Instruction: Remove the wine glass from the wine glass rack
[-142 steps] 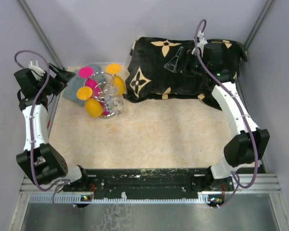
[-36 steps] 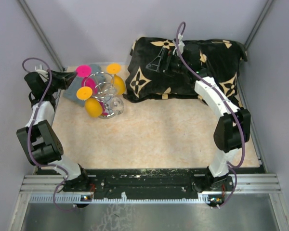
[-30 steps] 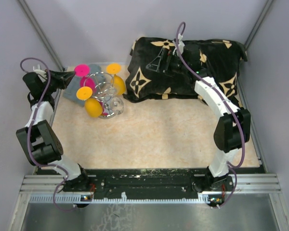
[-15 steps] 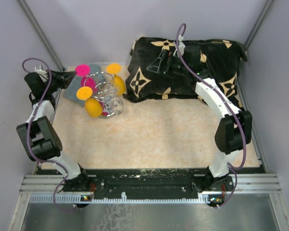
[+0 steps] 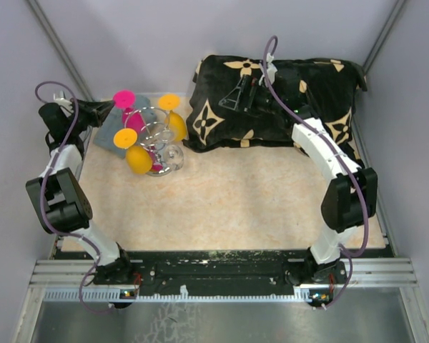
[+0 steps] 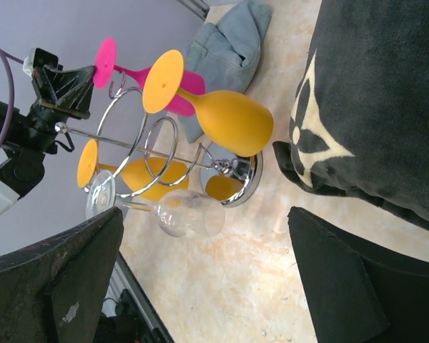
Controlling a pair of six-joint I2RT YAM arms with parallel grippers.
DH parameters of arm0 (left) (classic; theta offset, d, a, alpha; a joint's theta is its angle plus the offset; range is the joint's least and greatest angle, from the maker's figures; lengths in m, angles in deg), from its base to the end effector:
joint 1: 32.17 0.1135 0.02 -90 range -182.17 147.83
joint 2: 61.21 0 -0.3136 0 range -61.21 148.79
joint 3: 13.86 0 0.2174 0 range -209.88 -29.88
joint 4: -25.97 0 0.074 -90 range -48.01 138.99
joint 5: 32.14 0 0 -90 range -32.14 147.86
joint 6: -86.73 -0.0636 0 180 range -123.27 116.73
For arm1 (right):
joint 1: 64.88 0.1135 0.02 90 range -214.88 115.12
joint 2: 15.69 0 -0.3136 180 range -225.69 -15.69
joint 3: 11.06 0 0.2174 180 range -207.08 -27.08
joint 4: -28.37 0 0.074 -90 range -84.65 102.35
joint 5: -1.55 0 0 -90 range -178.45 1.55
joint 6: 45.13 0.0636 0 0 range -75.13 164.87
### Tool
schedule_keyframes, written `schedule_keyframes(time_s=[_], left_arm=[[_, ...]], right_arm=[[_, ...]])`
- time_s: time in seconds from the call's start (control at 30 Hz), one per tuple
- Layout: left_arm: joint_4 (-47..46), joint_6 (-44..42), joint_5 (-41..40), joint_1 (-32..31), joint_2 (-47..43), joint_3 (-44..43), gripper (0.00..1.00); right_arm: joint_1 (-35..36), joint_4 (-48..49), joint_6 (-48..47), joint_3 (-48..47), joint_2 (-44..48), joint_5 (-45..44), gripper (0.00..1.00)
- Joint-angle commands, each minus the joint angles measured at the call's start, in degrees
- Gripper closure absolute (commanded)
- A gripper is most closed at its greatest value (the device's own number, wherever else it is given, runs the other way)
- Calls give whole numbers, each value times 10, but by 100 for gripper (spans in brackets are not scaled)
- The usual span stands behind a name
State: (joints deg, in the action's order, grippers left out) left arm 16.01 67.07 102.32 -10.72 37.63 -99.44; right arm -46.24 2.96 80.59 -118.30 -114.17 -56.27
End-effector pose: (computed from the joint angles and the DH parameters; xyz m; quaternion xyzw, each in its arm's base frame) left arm 0.3876 0.1044 0.3666 -0.3026 0.6550 -0.5134 0.4646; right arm 0.3716 0.1611 0.4202 -0.0493 0.7867 0.4599 0.4090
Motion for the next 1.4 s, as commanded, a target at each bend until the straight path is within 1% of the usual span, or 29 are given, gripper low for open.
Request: schedule_keyframes(time_s=[0.0,0.33,0.57,0.77,1.0,1.1,1.2,1.37], left_arm=[[-24,2,-5,-4,3,-17,100],[-25,-10,5,8,-28,-5,100],[-53,-19,29,8,-47,-27,100],[-78,-29,51,7,-55,-68,100],[-84,-78,82,4,-61,-150,100],[-92,-88,95,2,-69,-166,100],[-123,-67,111,-1,-78,-176,100],[-187,12,127,-26,-98,-191,100]], right_arm=[[3,14,-11,-1,53,-7,2],[3,16,-11,1,54,-2,2],[2,25,-9,7,51,9,2],[3,30,-10,16,55,12,2],[3,30,-11,14,53,15,2],[3,29,-11,11,51,16,2],[3,26,-13,9,50,18,2],[1,-11,-40,-17,47,0,2]])
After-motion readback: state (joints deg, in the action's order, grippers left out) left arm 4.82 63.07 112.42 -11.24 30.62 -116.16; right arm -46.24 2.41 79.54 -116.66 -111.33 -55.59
